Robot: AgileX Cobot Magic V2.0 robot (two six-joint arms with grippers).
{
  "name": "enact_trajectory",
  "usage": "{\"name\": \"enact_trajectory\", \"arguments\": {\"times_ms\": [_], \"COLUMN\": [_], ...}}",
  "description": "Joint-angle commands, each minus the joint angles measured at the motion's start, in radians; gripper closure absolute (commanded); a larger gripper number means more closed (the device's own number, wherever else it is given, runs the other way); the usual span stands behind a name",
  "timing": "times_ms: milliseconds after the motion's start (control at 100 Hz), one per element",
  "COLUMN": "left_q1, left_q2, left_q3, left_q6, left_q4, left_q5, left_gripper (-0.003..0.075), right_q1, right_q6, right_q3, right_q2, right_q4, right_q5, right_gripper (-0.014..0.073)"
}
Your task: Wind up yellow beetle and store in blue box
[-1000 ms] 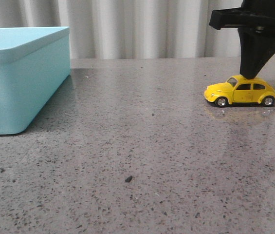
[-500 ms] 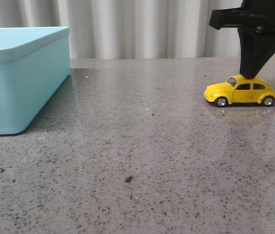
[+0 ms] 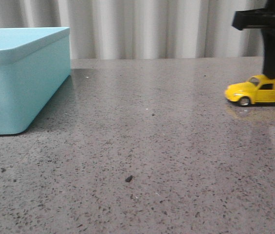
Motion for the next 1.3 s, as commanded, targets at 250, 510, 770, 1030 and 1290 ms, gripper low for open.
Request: {"name": "enact_trajectory", "arguments": {"times_ms": [250,510,770,1030,1290], "left_q1": [-0.009,-0.009,-0.009,-0.009,-0.009], "left_q2": [0.013,0.013,0.013,0.013,0.013], "left_q3": [-0.027,-0.027,-0.027,-0.027,-0.029], "left_q6": [-0.004,-0.004,-0.004,-0.004,-0.004], "left_q4": [-0.008,-0.008,-0.008,-0.008,-0.015], "left_q5": [-0.068,-0.068,-0.068,-0.068,-0.112], "left_gripper": [0.0741,0.0741,0.0741,0.0741,0.0741], "right_q1": [-0.119,-0.117,-0.116,-0.08,0.038], "right_q6": [0.013,0.015,0.015,-0.013,-0.048], "right_q3": [0.012,0.01,0.01,0.052,0.16], "right_q2": [-0.031,-0.125,-0.374,-0.614,-0.794], "right_q4": [-0.117,-0.07,-0.012,0.011,0.011], "right_q5": [0.043,-0.055,-0.131,-0.138,-0.19], "right_gripper": [0.0635,0.0635,0.0635,0.0635,0.0635]}}
